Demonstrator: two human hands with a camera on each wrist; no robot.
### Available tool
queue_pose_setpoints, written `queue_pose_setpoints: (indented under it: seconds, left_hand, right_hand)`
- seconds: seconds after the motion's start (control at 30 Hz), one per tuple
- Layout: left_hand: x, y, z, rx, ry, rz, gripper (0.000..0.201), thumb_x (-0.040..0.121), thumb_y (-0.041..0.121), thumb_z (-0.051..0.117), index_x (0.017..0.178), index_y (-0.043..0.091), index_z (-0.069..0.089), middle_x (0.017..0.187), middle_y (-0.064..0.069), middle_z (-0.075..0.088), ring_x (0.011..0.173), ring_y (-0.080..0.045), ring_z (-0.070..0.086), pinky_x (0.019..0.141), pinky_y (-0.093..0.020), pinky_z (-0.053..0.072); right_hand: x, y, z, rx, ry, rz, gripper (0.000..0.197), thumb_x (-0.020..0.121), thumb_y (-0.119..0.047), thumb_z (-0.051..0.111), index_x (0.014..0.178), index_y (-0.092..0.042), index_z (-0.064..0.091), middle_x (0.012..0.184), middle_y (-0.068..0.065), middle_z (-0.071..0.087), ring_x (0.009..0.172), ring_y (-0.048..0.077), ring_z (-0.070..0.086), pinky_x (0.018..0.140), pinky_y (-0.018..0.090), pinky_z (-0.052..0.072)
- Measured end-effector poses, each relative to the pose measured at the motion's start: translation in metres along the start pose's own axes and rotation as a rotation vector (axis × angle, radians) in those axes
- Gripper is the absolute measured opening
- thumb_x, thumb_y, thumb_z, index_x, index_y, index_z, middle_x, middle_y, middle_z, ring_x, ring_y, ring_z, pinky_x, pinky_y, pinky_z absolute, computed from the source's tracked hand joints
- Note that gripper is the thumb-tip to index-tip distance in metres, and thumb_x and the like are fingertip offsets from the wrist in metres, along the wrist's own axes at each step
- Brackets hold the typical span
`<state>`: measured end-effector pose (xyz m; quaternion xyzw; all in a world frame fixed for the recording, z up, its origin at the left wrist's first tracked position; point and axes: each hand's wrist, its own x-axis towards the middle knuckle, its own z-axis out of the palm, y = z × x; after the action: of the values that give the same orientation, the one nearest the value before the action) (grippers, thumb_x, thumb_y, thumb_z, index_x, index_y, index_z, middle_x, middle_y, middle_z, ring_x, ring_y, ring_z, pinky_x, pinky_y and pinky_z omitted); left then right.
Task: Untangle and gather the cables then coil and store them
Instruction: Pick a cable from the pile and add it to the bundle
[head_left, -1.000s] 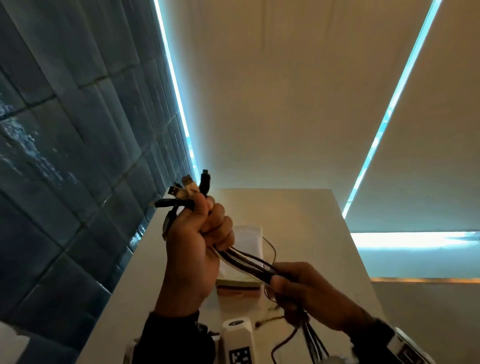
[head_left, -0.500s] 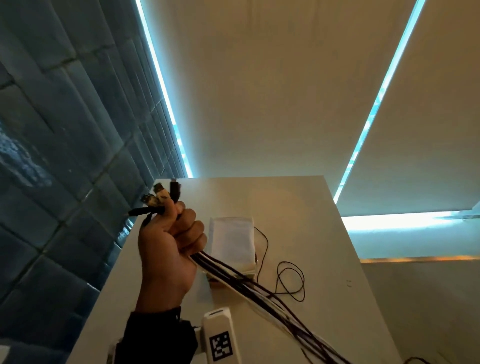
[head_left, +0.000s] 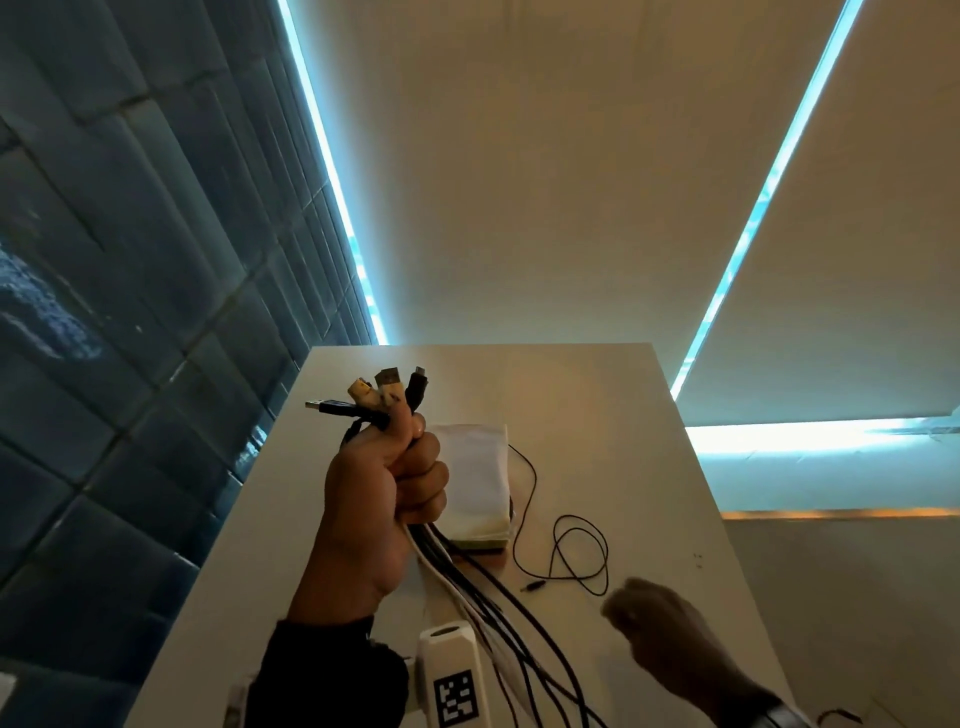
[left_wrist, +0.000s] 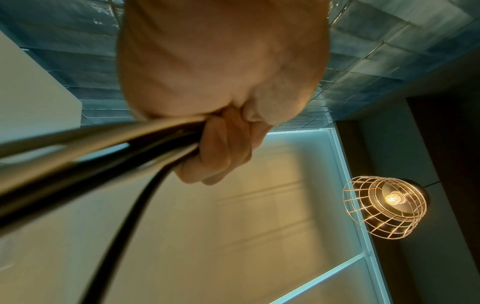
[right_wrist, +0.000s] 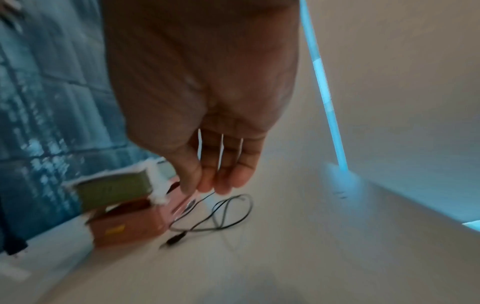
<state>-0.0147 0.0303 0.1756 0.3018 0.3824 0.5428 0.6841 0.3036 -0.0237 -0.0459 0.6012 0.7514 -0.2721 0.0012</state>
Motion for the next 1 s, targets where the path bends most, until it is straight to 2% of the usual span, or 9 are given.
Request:
queue_pose_setpoints:
  seconds: [0.1, 0.23, 0.33, 0.5, 0.6, 0.67, 0.8, 0.9, 1.0]
  left_hand:
    - [-0.003, 0.004, -0.001, 0.039, -0.012, -0.008, 0.030, 0.088, 0.040, 0.046, 0.070, 0.015, 0.043, 0.050, 0.006, 0.024, 0.038, -0.005, 0.018, 0.044, -0.023, 0.010]
    - [-0.010, 0.009, -0.007, 0.132, 0.015, -0.075, 0.039, 0.087, 0.050, 0.045, 0.074, 0.014, 0.052, 0.052, 0.004, 0.026, 0.041, -0.007, 0.020, 0.048, -0.026, 0.012]
    - [-0.015, 0.013, -0.012, 0.199, 0.032, -0.088, 0.032, 0.089, 0.042, 0.046, 0.074, 0.014, 0.051, 0.054, 0.003, 0.025, 0.042, -0.008, 0.021, 0.049, -0.027, 0.013]
    - [-0.021, 0.014, -0.013, 0.225, 0.019, -0.051, 0.030, 0.091, 0.030, 0.044, 0.067, 0.012, 0.038, 0.055, 0.000, 0.032, 0.043, -0.010, 0.028, 0.043, -0.024, 0.027]
    - [-0.023, 0.013, -0.008, 0.246, -0.003, -0.034, 0.027, 0.085, 0.031, 0.047, 0.070, 0.011, 0.038, 0.057, -0.001, 0.036, 0.046, -0.011, 0.031, 0.046, -0.025, 0.031]
    - [-0.022, 0.012, -0.006, 0.277, -0.034, -0.035, 0.026, 0.087, 0.028, 0.047, 0.070, 0.010, 0.039, 0.059, -0.001, 0.036, 0.048, -0.011, 0.032, 0.049, -0.025, 0.030]
    - [-0.019, 0.004, 0.000, 0.452, -0.047, -0.026, 0.030, 0.099, 0.024, 0.041, 0.074, 0.009, 0.048, 0.064, 0.000, 0.052, 0.062, -0.018, 0.048, 0.062, -0.034, 0.042]
    - [-0.015, -0.006, 0.007, 0.608, 0.011, -0.004, 0.023, 0.100, 0.032, 0.041, 0.090, 0.024, 0.060, 0.099, 0.000, 0.067, 0.098, -0.021, 0.061, 0.092, -0.046, 0.049]
    - [-0.016, -0.009, 0.017, 0.672, 0.021, 0.005, 0.024, 0.096, 0.046, 0.043, 0.109, 0.034, 0.059, 0.126, 0.000, 0.059, 0.113, -0.017, 0.057, 0.102, -0.050, 0.043]
  right_hand:
    - [0.052, -0.074, 0.017, -0.051, 0.062, -0.101, 0.040, 0.094, -0.004, 0.047, 0.128, -0.024, 0.055, 0.127, -0.007, 0.053, 0.108, 0.008, 0.053, 0.089, 0.025, 0.052]
    - [0.082, -0.080, 0.038, -0.286, -0.016, -0.089, 0.049, 0.092, -0.005, 0.043, 0.140, -0.017, 0.040, 0.142, 0.005, 0.039, 0.119, 0.025, 0.046, 0.095, 0.037, 0.046]
    - [0.088, -0.086, 0.047, -0.391, -0.043, -0.103, 0.047, 0.092, -0.009, 0.047, 0.138, -0.014, 0.039, 0.142, 0.009, 0.039, 0.123, 0.029, 0.044, 0.099, 0.040, 0.042]
    - [0.093, -0.087, 0.039, -0.460, 0.014, -0.129, 0.033, 0.092, -0.012, 0.047, 0.124, -0.012, 0.050, 0.124, 0.009, 0.056, 0.115, 0.029, 0.048, 0.098, 0.042, 0.037]
    - [0.090, -0.094, 0.026, -0.358, 0.192, -0.167, 0.011, 0.085, -0.018, 0.063, 0.094, -0.020, 0.059, 0.089, -0.001, 0.065, 0.088, 0.019, 0.053, 0.077, 0.033, 0.044]
    - [0.082, -0.105, 0.011, -0.103, 0.262, -0.158, 0.003, 0.093, -0.020, 0.057, 0.091, -0.020, 0.055, 0.084, -0.003, 0.062, 0.080, 0.015, 0.052, 0.069, 0.026, 0.042]
    - [0.063, -0.142, -0.034, 0.792, 0.292, -0.116, 0.006, 0.095, -0.012, 0.056, 0.091, -0.009, 0.056, 0.072, 0.003, 0.063, 0.063, 0.015, 0.059, 0.060, 0.023, 0.051]
    - [0.050, -0.175, -0.072, 1.226, 0.349, -0.189, 0.013, 0.095, -0.009, 0.055, 0.095, 0.003, 0.057, 0.075, 0.012, 0.062, 0.064, 0.022, 0.059, 0.063, 0.030, 0.054]
    - [0.041, -0.207, -0.103, 1.393, 0.395, -0.310, 0.020, 0.092, -0.011, 0.057, 0.092, 0.009, 0.056, 0.074, 0.014, 0.060, 0.060, 0.020, 0.057, 0.058, 0.028, 0.052]
